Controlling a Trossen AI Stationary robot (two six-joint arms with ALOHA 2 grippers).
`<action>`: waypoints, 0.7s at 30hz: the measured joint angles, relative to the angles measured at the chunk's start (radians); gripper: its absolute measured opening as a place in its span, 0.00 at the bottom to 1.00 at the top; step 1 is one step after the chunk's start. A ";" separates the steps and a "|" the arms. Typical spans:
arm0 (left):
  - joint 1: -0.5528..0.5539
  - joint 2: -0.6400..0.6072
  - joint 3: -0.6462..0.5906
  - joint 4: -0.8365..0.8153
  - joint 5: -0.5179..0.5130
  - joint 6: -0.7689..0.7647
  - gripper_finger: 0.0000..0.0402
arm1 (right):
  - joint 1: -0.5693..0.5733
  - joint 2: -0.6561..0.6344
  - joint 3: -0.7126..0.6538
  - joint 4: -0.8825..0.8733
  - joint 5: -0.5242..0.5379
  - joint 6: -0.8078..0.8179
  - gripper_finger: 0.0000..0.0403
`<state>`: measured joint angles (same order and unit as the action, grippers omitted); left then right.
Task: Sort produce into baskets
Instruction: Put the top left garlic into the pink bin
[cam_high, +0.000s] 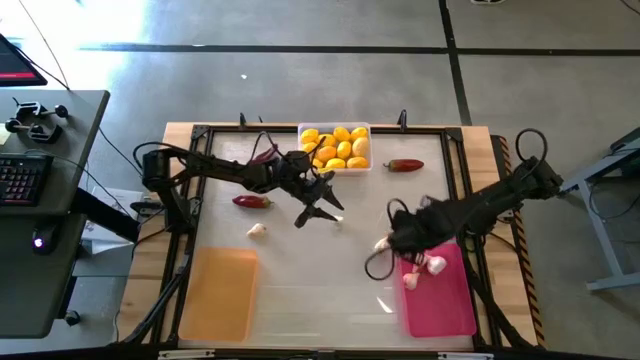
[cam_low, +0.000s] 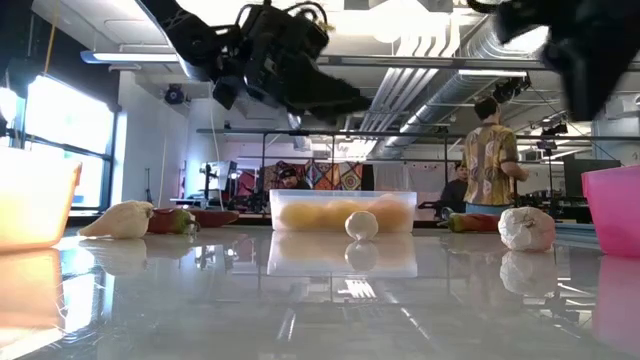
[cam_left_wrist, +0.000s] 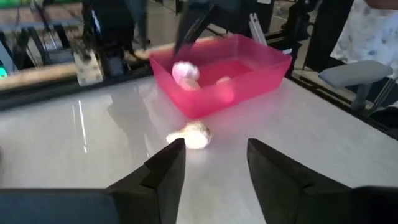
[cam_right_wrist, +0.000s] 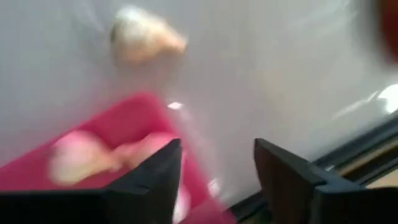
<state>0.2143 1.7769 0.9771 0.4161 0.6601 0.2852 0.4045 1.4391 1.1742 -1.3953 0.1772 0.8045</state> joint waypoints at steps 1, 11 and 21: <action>0.002 -0.014 0.000 -0.007 0.000 0.005 0.37 | -0.021 0.000 0.009 0.007 0.032 -0.062 0.42; 0.007 -0.251 0.000 -0.355 -0.161 0.144 0.10 | -0.299 0.000 -0.043 0.494 0.111 -0.711 0.02; -0.018 -0.468 0.000 -0.835 -0.490 0.006 0.02 | -0.492 0.000 -0.215 1.179 0.048 -1.072 0.01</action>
<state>0.1963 1.3092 0.9775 -0.4187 0.1706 0.2911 -0.0877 1.4387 0.9589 -0.2163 0.2249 -0.2679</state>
